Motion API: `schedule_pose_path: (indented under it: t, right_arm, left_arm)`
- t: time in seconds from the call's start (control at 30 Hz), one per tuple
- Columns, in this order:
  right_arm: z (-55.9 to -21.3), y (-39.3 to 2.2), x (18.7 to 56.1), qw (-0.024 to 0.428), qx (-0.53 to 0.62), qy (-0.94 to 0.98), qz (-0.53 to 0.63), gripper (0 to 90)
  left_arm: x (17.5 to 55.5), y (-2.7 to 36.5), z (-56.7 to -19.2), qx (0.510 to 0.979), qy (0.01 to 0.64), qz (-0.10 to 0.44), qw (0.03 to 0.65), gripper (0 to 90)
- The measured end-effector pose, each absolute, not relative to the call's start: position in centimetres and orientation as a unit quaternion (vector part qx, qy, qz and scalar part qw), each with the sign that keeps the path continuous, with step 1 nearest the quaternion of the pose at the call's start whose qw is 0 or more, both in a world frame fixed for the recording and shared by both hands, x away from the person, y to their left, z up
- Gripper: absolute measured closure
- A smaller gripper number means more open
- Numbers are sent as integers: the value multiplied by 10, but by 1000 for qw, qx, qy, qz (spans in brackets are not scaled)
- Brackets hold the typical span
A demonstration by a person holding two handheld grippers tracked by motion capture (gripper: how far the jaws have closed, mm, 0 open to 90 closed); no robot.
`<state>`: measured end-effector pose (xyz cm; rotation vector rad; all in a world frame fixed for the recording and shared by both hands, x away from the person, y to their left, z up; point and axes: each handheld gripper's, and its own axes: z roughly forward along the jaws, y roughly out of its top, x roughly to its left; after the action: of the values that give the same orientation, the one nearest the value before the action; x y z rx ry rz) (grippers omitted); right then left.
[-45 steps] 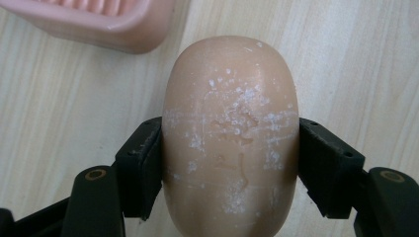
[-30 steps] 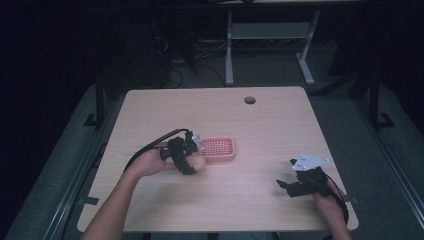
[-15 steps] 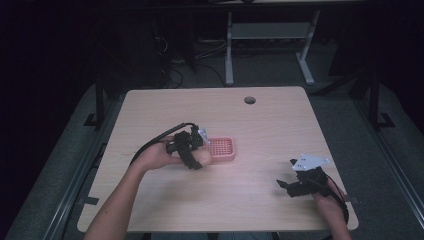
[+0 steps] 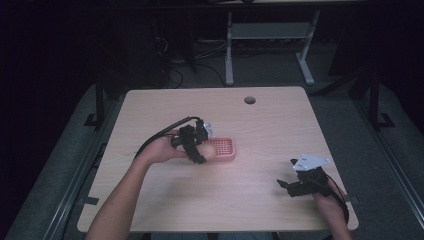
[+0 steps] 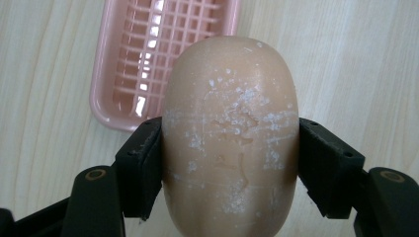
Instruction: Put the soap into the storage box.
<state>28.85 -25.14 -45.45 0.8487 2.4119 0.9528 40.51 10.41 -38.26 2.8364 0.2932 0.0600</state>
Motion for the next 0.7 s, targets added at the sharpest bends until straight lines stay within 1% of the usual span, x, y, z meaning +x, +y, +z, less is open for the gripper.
schedule_pose_path:
  t: [0.7]
  right_arm:
    - [-454,-252,288,206,304,864,344,140]
  left_arm:
    - [422,83,-383,984,102,20,141,320]
